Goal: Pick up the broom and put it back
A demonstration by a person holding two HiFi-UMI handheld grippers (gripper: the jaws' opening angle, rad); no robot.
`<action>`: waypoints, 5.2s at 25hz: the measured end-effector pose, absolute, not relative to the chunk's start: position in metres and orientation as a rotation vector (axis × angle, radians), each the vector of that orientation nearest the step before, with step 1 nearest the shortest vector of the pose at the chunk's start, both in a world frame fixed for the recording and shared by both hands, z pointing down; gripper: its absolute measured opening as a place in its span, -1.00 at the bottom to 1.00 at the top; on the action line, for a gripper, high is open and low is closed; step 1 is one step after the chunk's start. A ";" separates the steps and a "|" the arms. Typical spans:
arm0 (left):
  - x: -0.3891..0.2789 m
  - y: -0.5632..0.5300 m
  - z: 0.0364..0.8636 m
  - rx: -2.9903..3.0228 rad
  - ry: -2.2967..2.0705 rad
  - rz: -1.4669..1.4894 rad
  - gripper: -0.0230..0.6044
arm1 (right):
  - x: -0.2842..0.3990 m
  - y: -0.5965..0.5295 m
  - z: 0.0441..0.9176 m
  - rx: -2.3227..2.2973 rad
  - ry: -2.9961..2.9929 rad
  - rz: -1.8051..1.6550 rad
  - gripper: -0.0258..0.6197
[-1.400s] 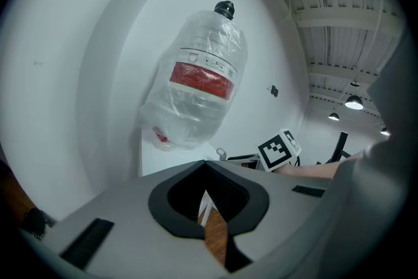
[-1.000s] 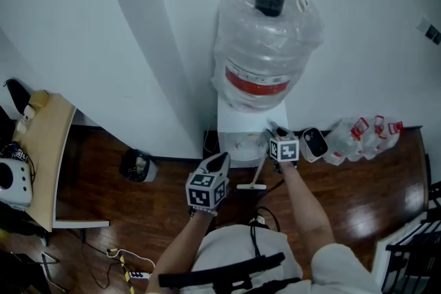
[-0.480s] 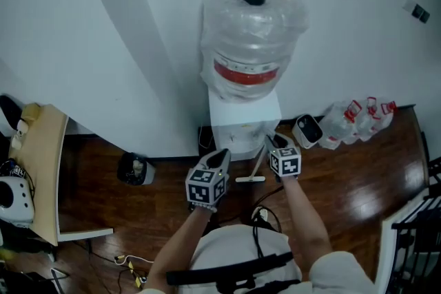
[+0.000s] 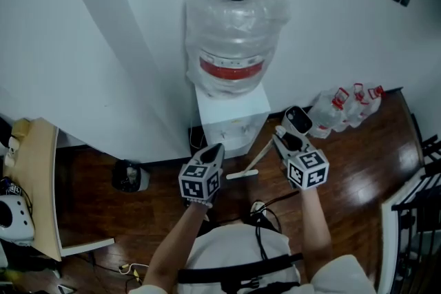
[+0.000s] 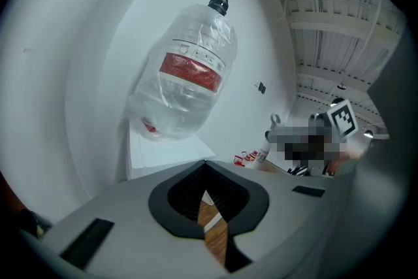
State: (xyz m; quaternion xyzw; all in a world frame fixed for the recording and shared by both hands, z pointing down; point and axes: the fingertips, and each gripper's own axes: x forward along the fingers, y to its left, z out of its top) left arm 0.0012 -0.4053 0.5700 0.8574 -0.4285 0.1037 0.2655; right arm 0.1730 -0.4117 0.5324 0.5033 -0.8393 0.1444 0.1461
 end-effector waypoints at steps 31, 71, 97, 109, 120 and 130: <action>-0.013 -0.412 0.548 2.319 -1.224 0.211 -0.97 | 0.135 -0.416 0.498 1.297 -2.411 0.407 -0.54; -0.047 -0.401 0.558 2.236 -1.348 0.251 -0.97 | 0.115 -0.551 0.673 1.262 -2.144 0.614 -0.36; 0.034 -0.421 0.543 2.312 -1.250 0.220 -0.97 | 0.206 -0.406 0.572 1.582 -2.467 0.882 -0.90; 0.071 -0.365 0.542 2.216 -1.425 0.246 -0.97 | 0.210 -0.375 0.582 1.239 -2.558 0.834 -0.90; 0.038 -0.279 0.540 2.184 -1.492 0.223 -0.97 | 0.166 -0.291 0.576 1.155 -2.570 0.762 -0.90; 0.010 -0.158 0.527 2.264 -1.407 0.176 -0.97 | 0.148 -0.152 0.556 1.288 -2.518 0.683 -0.90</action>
